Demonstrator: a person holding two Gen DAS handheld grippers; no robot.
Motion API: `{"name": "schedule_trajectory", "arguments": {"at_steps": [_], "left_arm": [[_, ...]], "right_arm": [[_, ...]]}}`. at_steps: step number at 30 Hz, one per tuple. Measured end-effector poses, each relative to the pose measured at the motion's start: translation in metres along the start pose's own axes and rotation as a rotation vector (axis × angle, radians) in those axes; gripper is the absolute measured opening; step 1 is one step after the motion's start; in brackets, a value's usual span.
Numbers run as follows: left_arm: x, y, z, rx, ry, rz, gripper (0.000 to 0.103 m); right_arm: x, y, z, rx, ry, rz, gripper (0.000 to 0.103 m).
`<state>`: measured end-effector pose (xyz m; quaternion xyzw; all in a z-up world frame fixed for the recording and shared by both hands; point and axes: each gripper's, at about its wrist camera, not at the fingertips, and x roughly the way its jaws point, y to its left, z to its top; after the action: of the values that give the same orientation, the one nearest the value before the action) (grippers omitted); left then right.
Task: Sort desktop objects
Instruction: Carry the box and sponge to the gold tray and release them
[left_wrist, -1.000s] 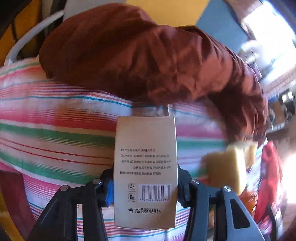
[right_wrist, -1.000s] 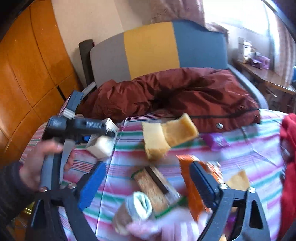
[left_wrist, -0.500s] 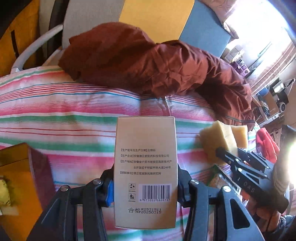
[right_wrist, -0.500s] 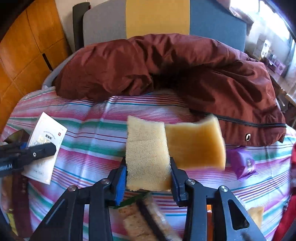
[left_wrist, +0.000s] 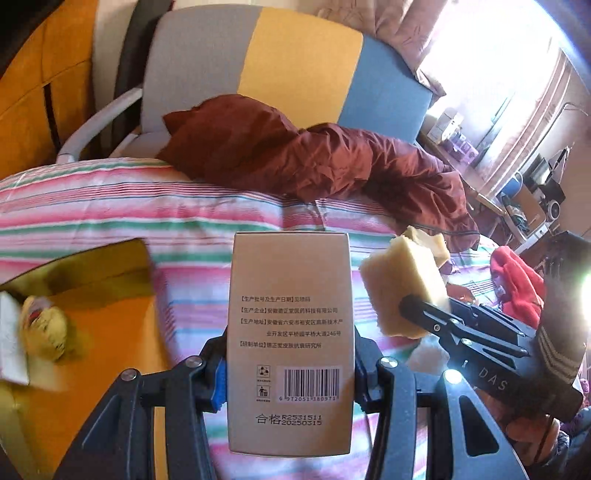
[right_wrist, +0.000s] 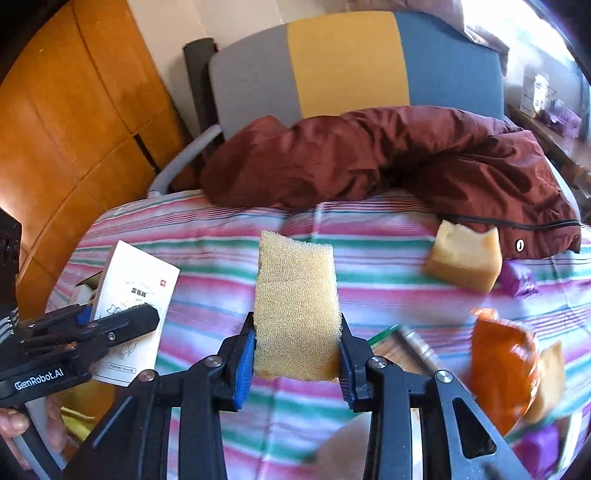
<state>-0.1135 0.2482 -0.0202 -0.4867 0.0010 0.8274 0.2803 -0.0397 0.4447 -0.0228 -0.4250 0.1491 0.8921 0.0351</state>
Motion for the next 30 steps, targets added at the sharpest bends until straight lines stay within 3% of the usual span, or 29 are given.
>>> {"name": "schedule_trajectory", "arguments": {"at_steps": [8, 17, 23, 30], "left_arm": [[-0.049, 0.039, -0.039, -0.045, -0.053, 0.051, 0.050], [-0.099, 0.122, -0.094, -0.160, -0.081, 0.190, 0.050], [-0.116, 0.174, -0.123, -0.221, -0.073, 0.286, 0.050], [-0.114, 0.211, -0.135, -0.234, -0.049, 0.357, 0.050]], "right_arm": [[-0.018, 0.058, -0.027, -0.035, -0.029, 0.084, 0.038], [-0.023, 0.132, -0.043, -0.134, -0.011, 0.188, 0.038], [-0.014, 0.188, -0.049, -0.199, 0.022, 0.270, 0.038], [0.014, 0.242, -0.060, -0.279, 0.104, 0.276, 0.038]]}}
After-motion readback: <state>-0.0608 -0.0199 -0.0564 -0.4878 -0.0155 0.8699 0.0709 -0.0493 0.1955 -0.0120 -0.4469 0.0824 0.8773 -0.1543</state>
